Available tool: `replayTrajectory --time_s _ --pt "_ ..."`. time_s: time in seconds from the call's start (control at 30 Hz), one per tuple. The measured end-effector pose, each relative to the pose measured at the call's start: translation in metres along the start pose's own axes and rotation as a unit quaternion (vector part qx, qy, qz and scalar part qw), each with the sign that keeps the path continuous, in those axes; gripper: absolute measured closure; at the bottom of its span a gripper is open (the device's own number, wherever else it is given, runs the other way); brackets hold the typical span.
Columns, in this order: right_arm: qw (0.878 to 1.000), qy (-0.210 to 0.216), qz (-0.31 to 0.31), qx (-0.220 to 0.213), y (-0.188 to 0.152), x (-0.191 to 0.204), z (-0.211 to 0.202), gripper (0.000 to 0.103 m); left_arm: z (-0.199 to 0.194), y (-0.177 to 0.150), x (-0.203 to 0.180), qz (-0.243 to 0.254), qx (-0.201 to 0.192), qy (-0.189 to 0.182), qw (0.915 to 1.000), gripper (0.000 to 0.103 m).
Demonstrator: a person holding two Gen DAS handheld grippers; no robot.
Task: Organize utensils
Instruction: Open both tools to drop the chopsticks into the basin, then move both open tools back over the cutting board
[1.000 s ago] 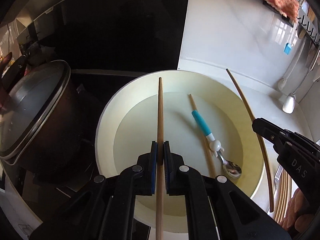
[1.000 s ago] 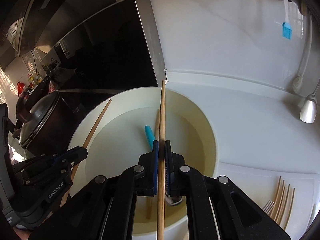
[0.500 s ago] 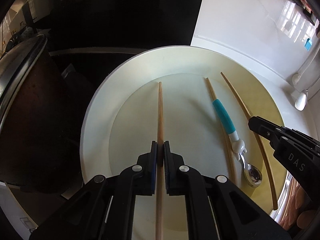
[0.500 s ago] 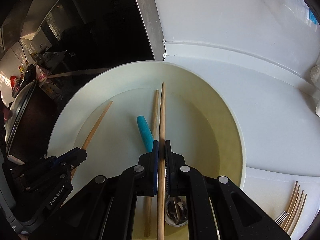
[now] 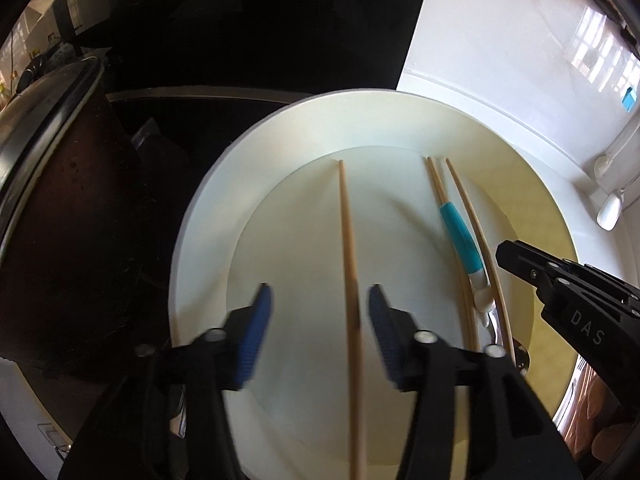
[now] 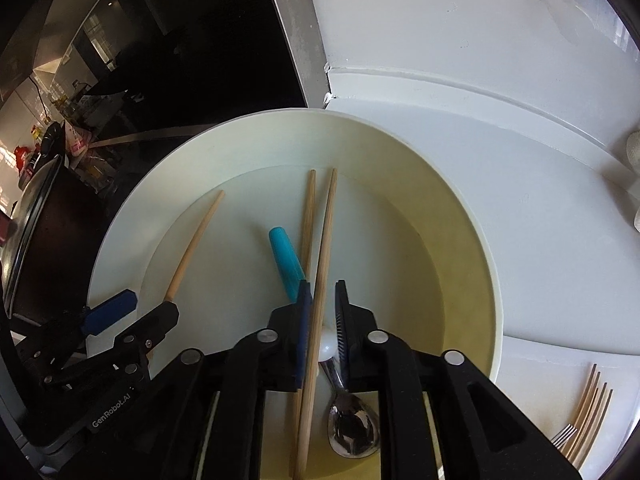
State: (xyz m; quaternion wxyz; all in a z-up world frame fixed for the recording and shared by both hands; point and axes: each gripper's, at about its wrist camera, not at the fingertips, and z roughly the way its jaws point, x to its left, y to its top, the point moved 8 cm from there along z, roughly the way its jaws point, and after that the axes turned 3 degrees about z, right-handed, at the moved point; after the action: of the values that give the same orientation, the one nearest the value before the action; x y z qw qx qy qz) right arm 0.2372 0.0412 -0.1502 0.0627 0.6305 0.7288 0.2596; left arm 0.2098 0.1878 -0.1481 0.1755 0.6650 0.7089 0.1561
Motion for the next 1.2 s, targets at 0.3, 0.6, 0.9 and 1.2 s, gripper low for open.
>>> replayTrajectory --time_s 0.3,0.6,0.9,1.2 --pt "1.000 -0.004 0.000 -0.023 0.000 -0.003 -0.021 0.081 -0.011 0.002 0.003 -0.003 -0.005 0.007 1.0000 0.036" --pt "0.999 -0.002 0.008 -0.052 -0.012 -0.010 -0.058 0.071 -0.034 0.001 0.006 -0.005 -0.017 0.002 0.9998 0.028" --pt "0.996 -0.011 0.022 -0.088 -0.041 -0.021 -0.103 0.062 -0.051 0.002 -0.002 0.007 -0.026 -0.004 0.9996 0.023" --pt "0.992 -0.034 0.066 -0.107 -0.074 -0.049 -0.131 0.059 -0.066 -0.005 -0.025 0.045 -0.040 -0.013 0.9981 0.014"
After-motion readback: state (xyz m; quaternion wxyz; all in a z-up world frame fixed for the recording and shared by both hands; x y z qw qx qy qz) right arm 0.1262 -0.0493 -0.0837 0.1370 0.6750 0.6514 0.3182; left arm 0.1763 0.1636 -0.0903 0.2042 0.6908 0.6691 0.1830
